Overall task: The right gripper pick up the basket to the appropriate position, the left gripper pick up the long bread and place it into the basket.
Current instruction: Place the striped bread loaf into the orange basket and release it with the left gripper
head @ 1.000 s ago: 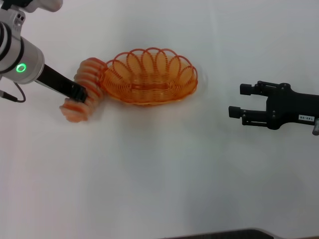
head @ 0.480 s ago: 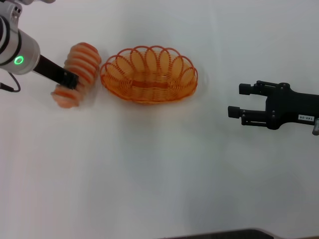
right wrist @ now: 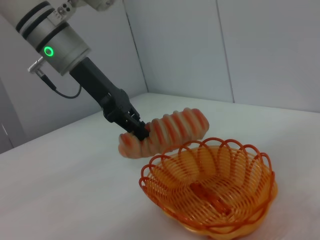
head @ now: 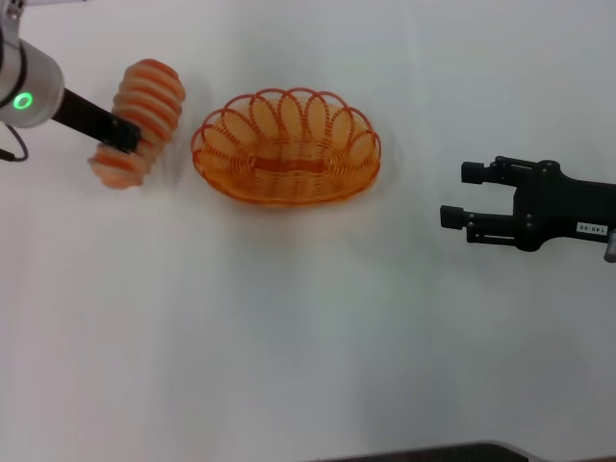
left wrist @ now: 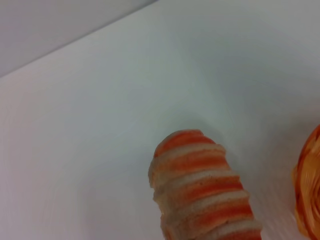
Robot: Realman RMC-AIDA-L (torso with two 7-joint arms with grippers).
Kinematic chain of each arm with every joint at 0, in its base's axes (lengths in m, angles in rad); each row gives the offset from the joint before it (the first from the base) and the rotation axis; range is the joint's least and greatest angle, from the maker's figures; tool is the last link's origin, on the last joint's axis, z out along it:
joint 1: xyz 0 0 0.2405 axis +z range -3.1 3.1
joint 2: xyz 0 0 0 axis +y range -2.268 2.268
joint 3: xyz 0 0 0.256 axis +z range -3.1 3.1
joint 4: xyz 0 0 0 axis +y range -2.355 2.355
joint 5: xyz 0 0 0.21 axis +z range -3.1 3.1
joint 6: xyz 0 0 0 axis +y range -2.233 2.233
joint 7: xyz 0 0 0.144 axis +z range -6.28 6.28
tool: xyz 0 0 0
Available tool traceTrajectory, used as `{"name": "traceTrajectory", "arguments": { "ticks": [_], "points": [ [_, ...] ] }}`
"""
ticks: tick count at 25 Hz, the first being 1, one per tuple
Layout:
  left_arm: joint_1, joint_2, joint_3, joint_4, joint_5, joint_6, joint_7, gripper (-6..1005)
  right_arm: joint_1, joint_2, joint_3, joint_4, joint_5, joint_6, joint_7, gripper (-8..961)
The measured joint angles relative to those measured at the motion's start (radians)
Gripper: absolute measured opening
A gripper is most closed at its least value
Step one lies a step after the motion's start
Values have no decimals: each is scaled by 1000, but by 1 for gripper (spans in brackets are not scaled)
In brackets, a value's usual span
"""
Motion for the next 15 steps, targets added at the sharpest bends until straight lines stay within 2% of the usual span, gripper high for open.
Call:
{"name": "traceTrajectory", "arguments": {
  "ticks": [7,12,15],
  "points": [
    [-8,2,-70,64,-24,35,155,135,2,-3,0,0,0,-2,0,809],
    [-46,2,-137,124,-134,158,367,133,3,-5,-1,0,0,-6,0,809],
    [-59,3,-144,155,-200,206,450,132,3,-5,-3,0,-3,-8,0,809]
  ]
}}
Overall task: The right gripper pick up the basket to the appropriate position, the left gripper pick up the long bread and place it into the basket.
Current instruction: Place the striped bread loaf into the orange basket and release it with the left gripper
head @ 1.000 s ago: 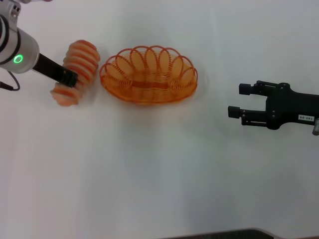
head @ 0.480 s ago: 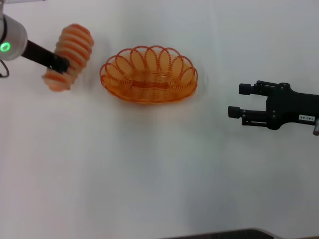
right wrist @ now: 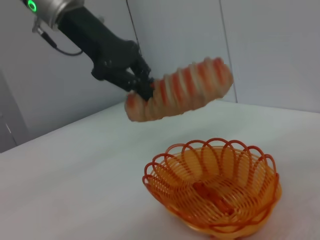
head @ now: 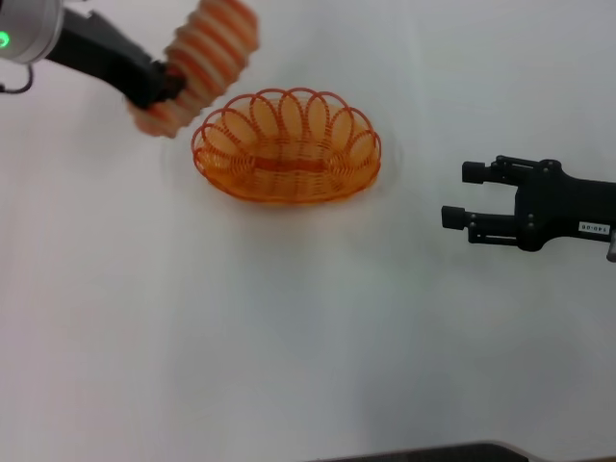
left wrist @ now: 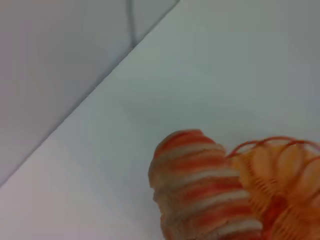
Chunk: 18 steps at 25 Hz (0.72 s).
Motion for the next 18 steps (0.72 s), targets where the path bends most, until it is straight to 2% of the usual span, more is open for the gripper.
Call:
{"name": "traceTrajectory", "arguments": {
  "ticks": [7,14,18],
  "points": [
    [-35,-4,43,5,-103,70,165,131,0,0,-6,0,-4,-3,0,809],
    [-45,-6,132,-28,-147,41,231,131,0,0,-6,0,-4,-4,0,809],
    [-40,-8,212,-56,-153,-16,238,130,0,0,-6,0,-4,-4,0,809]
  ]
}}
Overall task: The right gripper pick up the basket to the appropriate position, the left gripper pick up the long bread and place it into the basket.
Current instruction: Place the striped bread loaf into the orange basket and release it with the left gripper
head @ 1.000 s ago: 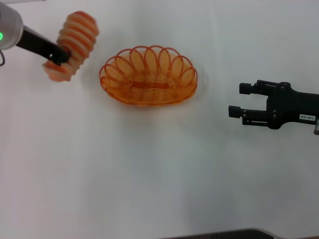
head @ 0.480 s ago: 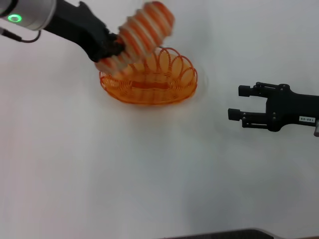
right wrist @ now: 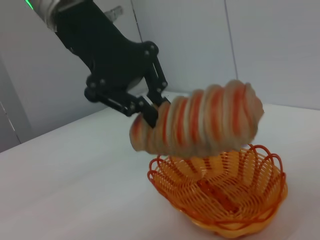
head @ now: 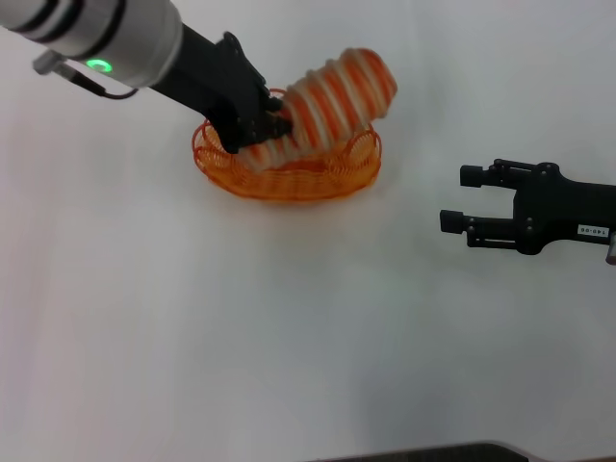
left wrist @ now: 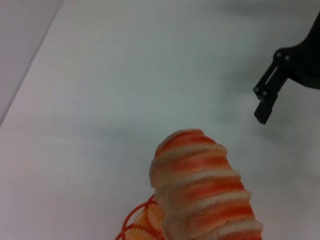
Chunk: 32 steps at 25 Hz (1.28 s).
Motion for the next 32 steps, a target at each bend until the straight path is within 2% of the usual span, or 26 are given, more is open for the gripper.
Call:
{"name": "traceTrajectory", "arguments": {
  "ticks": [5,16,21,32],
  "points": [
    [2,-1,74,-49,5,-85,-1,129,0,0,4,0,1,0,0,809],
    [5,0,100,-65,25,-132,2,125,4,0,5,-7,3,2,0,809],
    [18,-3,91,-67,30,-170,-17,175,8,0,5,-9,1,6,0,809],
    [29,-1,81,-86,30,-197,-57,437,15,0,7,-9,2,10,1,809]
  ]
}}
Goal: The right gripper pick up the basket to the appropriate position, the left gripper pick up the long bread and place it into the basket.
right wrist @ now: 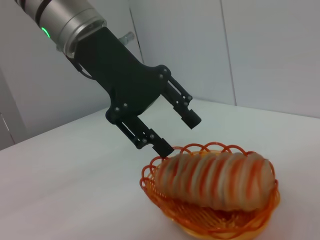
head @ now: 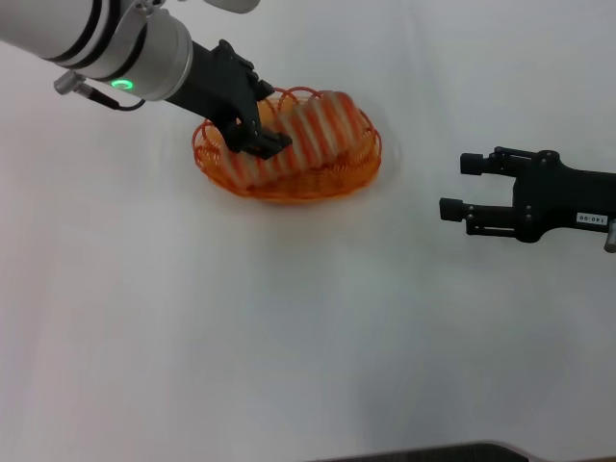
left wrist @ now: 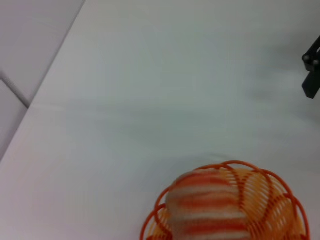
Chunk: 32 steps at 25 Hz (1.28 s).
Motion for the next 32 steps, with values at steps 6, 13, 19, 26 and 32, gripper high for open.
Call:
{"name": "traceTrajectory", "arguments": {
  "ticks": [6,13,19,26,32],
  "points": [
    [20,2,-132,4,-88,26,14,690,1,0,1,0,5,-1,0,809],
    [111,8,-377,-43,-331,152,184,756,2,-1,2,-8,4,-4,0,809],
    [174,27,-506,-173,-385,242,276,752,0,-7,-8,-39,-6,-6,0,809],
    [246,38,-557,-288,-391,284,364,751,5,-7,-13,-42,-54,11,-6,809],
    [259,50,-608,-380,-387,321,448,752,13,3,-15,-43,-91,32,-27,809]
  ]
}}
